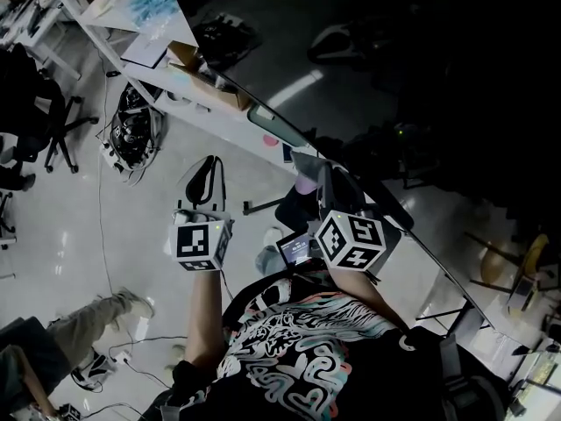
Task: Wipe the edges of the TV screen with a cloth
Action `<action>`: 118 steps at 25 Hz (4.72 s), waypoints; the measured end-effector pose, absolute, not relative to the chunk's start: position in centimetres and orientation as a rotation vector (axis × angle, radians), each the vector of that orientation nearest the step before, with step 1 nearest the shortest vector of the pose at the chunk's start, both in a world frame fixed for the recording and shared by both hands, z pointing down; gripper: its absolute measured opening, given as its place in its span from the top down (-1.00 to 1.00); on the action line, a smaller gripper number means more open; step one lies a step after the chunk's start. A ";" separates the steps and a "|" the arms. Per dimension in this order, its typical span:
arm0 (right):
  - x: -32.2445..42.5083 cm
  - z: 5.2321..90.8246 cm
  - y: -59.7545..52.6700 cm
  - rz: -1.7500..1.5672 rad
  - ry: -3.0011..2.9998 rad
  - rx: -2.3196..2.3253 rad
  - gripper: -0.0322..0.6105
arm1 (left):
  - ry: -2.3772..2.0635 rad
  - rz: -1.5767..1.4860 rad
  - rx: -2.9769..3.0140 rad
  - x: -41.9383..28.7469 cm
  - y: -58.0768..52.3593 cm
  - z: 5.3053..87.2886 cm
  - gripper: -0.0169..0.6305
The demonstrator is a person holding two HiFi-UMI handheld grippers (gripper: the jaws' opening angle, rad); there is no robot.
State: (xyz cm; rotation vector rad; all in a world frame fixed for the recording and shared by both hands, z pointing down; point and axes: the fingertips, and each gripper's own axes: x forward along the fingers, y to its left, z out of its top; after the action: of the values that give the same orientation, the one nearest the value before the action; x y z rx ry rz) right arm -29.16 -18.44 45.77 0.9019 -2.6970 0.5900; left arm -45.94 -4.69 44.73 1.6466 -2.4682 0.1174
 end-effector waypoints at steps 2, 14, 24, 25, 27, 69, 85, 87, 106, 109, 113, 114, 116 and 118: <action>-29.6 45.8 -18.5 0.607 -2.690 0.904 0.79 | -2.465 0.117 1.653 -46.6 -5.2 44.6 0.82; -29.8 45.5 -18.5 0.646 -2.681 0.914 0.79 | -2.390 0.140 1.785 -45.6 -9.4 43.5 0.82; -31.1 45.5 -18.6 0.671 -2.674 0.947 0.79 | -2.326 0.133 1.880 -46.6 -10.1 43.3 0.82; -31.6 45.6 -18.6 0.675 -2.672 0.950 0.79 | -2.316 0.132 1.891 -47.1 -10.2 43.4 0.82; -32.6 45.6 -18.7 0.683 -2.666 0.957 0.79 | -2.289 0.129 1.918 -48.2 -10.5 43.5 0.82; -45.9 45.5 -19.9 0.726 -2.610 1.075 0.79 | -2.122 0.131 2.102 -62.0 -14.8 43.1 0.82; -50.0 45.5 -20.0 0.752 -2.599 1.099 0.79 | -2.123 0.113 2.093 -66.5 -14.3 43.1 0.82; -50.7 45.6 -20.1 0.756 -2.596 1.103 0.79 | -2.123 0.111 2.092 -67.2 -14.2 43.1 0.82; -54.0 45.5 -20.0 0.782 -2.569 1.189 0.79 | -2.090 0.080 2.140 -71.1 -13.7 42.9 0.82; -54.4 45.5 -19.9 0.773 -2.566 1.198 0.79 | -2.083 0.075 2.151 -71.4 -13.8 42.8 0.82; -54.8 45.5 -19.8 0.774 -2.561 1.205 0.79 | -2.075 0.075 2.156 -71.8 -13.5 42.9 0.82; -54.9 45.5 -19.8 0.773 -2.561 1.206 0.79 | -2.074 0.075 2.157 -71.9 -13.5 42.9 0.82; -55.2 45.5 -19.8 0.772 -2.561 1.210 0.79 | -2.074 0.074 2.157 -72.1 -13.4 43.0 0.82; -55.4 45.6 -19.9 0.773 -2.560 1.214 0.79 | -2.072 0.074 2.159 -72.3 -13.4 43.0 0.82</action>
State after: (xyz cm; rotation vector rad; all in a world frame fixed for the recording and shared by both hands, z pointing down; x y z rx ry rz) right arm -55.38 -19.88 45.58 1.2137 -2.5598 0.7734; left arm -72.30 -13.35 42.96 2.1592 -2.0724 0.0745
